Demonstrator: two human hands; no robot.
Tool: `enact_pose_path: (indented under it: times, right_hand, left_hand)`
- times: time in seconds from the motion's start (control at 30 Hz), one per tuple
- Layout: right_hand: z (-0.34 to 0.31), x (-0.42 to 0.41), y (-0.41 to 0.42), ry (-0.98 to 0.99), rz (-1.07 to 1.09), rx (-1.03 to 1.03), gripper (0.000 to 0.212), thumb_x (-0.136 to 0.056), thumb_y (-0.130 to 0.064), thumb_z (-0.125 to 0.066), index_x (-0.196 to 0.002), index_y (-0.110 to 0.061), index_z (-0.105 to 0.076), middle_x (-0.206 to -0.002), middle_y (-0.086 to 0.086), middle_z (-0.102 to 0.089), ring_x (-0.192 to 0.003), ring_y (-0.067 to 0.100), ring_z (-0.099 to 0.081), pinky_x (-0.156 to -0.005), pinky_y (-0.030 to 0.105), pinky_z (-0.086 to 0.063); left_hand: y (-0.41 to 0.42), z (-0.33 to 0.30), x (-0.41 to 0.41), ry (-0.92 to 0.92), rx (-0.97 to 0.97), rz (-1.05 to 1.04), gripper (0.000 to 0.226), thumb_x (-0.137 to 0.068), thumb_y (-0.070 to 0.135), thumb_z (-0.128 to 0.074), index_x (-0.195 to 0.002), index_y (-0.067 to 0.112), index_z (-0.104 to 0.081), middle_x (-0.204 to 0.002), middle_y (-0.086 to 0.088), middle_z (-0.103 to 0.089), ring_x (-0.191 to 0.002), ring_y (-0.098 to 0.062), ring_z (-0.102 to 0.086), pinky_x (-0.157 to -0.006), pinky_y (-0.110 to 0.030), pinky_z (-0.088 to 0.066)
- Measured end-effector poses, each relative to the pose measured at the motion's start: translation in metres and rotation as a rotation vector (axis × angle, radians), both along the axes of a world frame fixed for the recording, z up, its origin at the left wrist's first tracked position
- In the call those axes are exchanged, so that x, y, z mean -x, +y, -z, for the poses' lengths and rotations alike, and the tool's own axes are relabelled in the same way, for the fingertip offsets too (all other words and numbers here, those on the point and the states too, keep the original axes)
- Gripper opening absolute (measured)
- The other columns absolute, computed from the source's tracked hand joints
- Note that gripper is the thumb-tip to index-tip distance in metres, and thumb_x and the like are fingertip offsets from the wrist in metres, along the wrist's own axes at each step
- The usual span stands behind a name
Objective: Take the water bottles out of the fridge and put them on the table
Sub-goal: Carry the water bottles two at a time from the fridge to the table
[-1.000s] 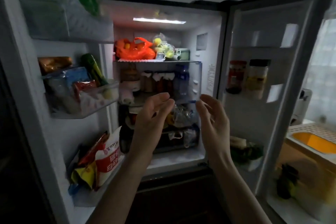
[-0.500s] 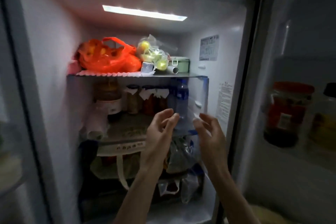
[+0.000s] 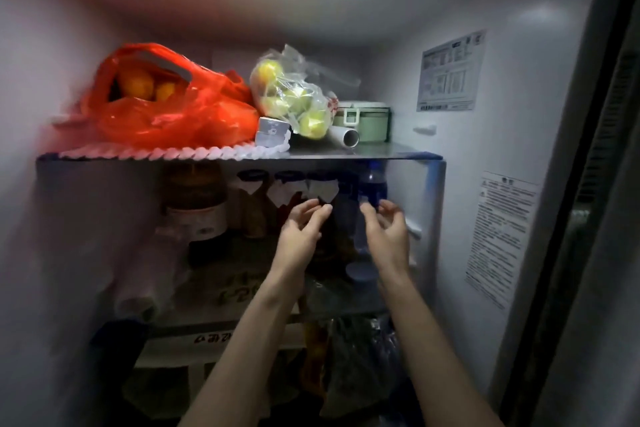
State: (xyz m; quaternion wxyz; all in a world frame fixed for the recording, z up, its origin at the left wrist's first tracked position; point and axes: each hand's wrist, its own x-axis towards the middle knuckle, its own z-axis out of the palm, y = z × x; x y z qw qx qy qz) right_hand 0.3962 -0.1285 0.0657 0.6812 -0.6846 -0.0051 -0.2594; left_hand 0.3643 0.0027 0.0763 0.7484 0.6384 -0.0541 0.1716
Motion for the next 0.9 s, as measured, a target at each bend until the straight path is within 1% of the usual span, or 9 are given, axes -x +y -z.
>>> enact_pose_path:
  times: [0.13, 0.23, 0.33, 0.4, 0.47, 0.57, 0.7, 0.8, 0.9]
  right_hand:
    - [-0.023, -0.071, 0.001, 0.042, 0.046, 0.100, 0.063, -0.090, -0.042, -0.066, -0.140, -0.011, -0.044, -0.133, 0.000, -0.054, -0.121, 0.018, -0.053, -0.097, 0.029, -0.042]
    - [-0.035, -0.117, -0.002, 0.021, 0.104, 0.193, 0.065, -0.086, -0.038, -0.071, -0.134, -0.003, -0.046, -0.133, 0.013, -0.056, -0.123, 0.030, -0.054, -0.104, 0.040, -0.043]
    - [-0.042, -0.152, 0.001, 0.028, 0.136, 0.243, 0.063, -0.084, -0.042, -0.068, -0.125, 0.002, -0.050, -0.123, 0.020, -0.059, -0.114, 0.031, -0.058, -0.089, 0.032, -0.044]
    - [-0.042, -0.174, 0.005, 0.018, 0.182, 0.310, 0.077, -0.075, -0.064, -0.051, -0.118, 0.000, -0.057, -0.117, 0.019, -0.063, -0.111, 0.034, -0.060, -0.088, 0.036, -0.047]
    - [-0.034, -0.205, 0.005, -0.001, 0.251, 0.413, 0.083, -0.070, -0.068, -0.034, -0.113, -0.002, -0.062, -0.113, 0.020, -0.065, -0.110, 0.038, -0.059, -0.090, 0.041, -0.049]
    - [-0.034, -0.205, 0.011, -0.023, 0.299, 0.421, 0.066, -0.075, -0.058, -0.041, -0.100, -0.002, -0.064, -0.109, 0.023, -0.064, -0.107, 0.039, -0.058, -0.091, 0.044, -0.047]
    - [-0.031, -0.169, 0.017, -0.048, 0.260, 0.334, 0.033, -0.080, -0.044, -0.062, -0.095, -0.014, -0.067, -0.104, 0.015, -0.067, -0.100, 0.035, -0.061, -0.080, 0.037, -0.049]
    - [-0.018, -0.153, 0.009, -0.074, 0.229, 0.245, 0.040, -0.078, -0.055, -0.056, -0.087, -0.017, -0.061, -0.089, 0.006, -0.069, -0.087, 0.029, -0.064, -0.078, 0.042, -0.053]
    - [-0.010, -0.133, -0.001, -0.134, 0.238, 0.135, 0.028, -0.085, -0.042, -0.067, -0.089, -0.015, -0.063, -0.090, 0.006, -0.068, -0.085, 0.023, -0.063, -0.080, 0.034, -0.051]
  left_hand:
    - [0.004, -0.017, -0.058, 0.025, 0.025, -0.036, 0.018, -0.100, 0.016, -0.053, -0.117, 0.017, -0.054, -0.119, -0.004, -0.060, -0.110, -0.018, -0.059, -0.095, -0.032, -0.047]
    - [0.007, -0.017, -0.085, 0.028, 0.009, -0.030, 0.014, -0.100, 0.016, -0.052, -0.113, 0.018, -0.057, -0.112, -0.003, -0.063, -0.098, -0.011, -0.062, -0.085, -0.026, -0.049]
    - [0.017, -0.012, -0.105, 0.037, -0.018, -0.021, 0.011, -0.099, 0.017, -0.054, -0.106, 0.022, -0.060, -0.115, -0.006, -0.065, -0.104, -0.015, -0.063, -0.087, -0.026, -0.048]
    - [0.024, -0.013, -0.114, 0.032, -0.050, -0.018, 0.013, -0.098, 0.017, -0.054, -0.109, 0.020, -0.060, -0.114, -0.006, -0.065, -0.107, -0.017, -0.061, -0.086, -0.025, -0.046]
    - [0.031, -0.015, -0.123, 0.011, -0.054, -0.021, 0.013, -0.099, 0.011, -0.052, -0.108, 0.016, -0.060, -0.100, -0.002, -0.063, -0.095, -0.014, -0.060, -0.078, -0.019, -0.045]
    - [0.035, -0.022, -0.135, 0.000, -0.097, -0.003, 0.024, -0.098, 0.006, -0.049, -0.085, 0.022, -0.059, -0.083, 0.002, -0.059, -0.079, -0.010, -0.056, -0.071, -0.020, -0.043]
    - [0.017, -0.029, -0.161, -0.028, -0.123, 0.014, 0.021, -0.098, 0.012, -0.053, -0.087, 0.028, -0.059, -0.090, 0.003, -0.063, -0.092, -0.013, -0.059, -0.080, -0.026, -0.044]
    - [-0.006, -0.043, -0.186, -0.134, -0.217, -0.027, 0.018, -0.095, 0.018, -0.059, -0.082, 0.031, -0.062, -0.090, 0.006, -0.065, -0.090, -0.011, -0.061, -0.081, -0.024, -0.046]
    - [-0.029, -0.049, -0.228, -0.161, -0.431, -0.093, 0.032, -0.094, 0.015, -0.057, -0.067, 0.027, -0.045, -0.085, -0.007, -0.059, -0.085, -0.019, -0.053, -0.084, -0.032, -0.046]
